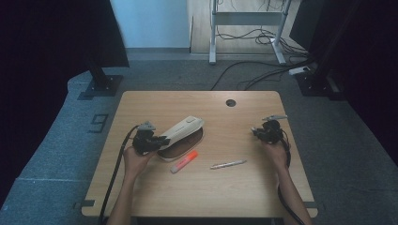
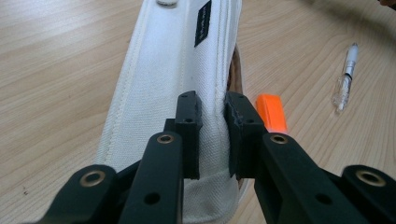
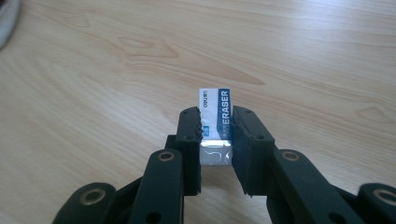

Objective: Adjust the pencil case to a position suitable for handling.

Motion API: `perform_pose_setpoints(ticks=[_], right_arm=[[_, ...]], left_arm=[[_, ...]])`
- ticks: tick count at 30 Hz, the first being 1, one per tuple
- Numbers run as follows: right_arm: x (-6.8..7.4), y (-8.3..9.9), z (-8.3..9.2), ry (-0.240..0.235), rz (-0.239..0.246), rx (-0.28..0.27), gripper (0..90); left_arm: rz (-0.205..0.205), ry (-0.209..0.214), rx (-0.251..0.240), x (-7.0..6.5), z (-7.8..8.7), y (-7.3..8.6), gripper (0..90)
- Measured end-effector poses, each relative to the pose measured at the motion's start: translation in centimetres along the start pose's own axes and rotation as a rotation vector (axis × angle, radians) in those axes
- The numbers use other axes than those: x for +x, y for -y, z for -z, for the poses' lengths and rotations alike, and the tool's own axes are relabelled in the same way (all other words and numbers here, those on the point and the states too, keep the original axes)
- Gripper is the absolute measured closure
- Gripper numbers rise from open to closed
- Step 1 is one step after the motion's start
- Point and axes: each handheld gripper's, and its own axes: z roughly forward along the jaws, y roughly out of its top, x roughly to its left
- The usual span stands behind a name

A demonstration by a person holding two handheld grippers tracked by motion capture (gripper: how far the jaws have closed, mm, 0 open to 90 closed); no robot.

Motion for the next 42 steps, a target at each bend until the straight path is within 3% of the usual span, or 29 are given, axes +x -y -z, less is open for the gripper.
perform_pose_setpoints(ticks=[10, 23, 42], right_arm=[[1.5, -0.3, 0.3, -0.073, 0.036, -0.011, 71.7], [3.7, -1.4, 0.8, -0.113, 0.085, -0.021, 71.8], [7.6, -2.9, -0.5, -0.178, 0.159, -0.017, 71.7]], left_arm=[[-0.003, 0.000, 0.000, -0.1, -0.1, 0.0, 76.3], [-0.003, -0.001, -0.002, 0.0, -0.1, 0.0, 76.5], [0.000, -0.005, -0.004, -0.1, -0.1, 0.0, 76.6]])
